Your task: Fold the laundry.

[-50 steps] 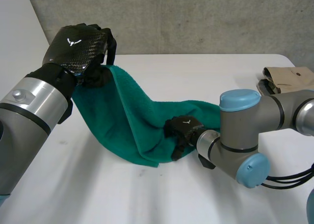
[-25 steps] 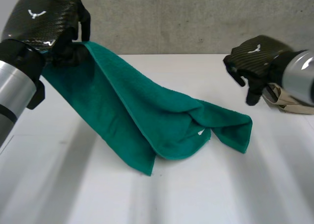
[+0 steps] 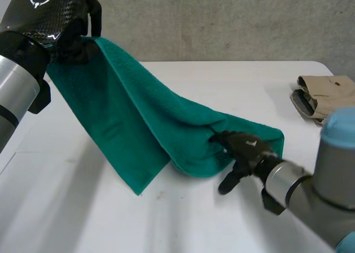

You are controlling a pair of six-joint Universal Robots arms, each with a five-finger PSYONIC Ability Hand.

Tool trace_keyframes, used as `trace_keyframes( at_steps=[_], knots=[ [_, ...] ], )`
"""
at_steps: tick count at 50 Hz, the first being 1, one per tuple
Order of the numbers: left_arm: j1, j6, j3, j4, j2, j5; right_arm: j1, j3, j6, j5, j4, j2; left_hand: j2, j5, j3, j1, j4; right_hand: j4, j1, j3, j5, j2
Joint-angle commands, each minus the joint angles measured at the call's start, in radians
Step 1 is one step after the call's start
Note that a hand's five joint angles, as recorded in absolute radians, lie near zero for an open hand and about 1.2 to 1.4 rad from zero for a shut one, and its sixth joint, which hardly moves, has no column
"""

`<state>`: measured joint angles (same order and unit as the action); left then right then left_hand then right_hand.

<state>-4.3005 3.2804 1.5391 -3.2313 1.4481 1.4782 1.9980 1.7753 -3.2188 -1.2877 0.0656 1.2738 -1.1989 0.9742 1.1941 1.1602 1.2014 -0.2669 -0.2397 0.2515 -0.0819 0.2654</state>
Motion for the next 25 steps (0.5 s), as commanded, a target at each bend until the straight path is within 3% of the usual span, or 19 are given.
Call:
trace_keyframes(
  at_steps=[1,14,25],
  knots=[
    [0.044,-0.001,-0.019,0.01,0.0,0.005,0.123,0.039,-0.085,-0.114,0.167,-0.053,-0.197,0.248,0.202,0.236,0.195,0.056,0.028,-0.04,0.045,-0.054],
    [0.087,-0.001,-0.03,0.01,0.0,0.043,0.24,-0.065,-0.269,-0.286,0.289,-0.211,-0.197,0.248,0.202,0.236,0.195,0.07,0.043,-0.055,0.06,-0.069],
    [0.114,-0.007,-0.036,0.01,-0.005,0.056,0.285,-0.191,-0.268,-0.409,0.318,-0.355,-0.197,0.248,0.202,0.236,0.195,0.041,0.014,-0.026,0.031,-0.04]
  ],
)
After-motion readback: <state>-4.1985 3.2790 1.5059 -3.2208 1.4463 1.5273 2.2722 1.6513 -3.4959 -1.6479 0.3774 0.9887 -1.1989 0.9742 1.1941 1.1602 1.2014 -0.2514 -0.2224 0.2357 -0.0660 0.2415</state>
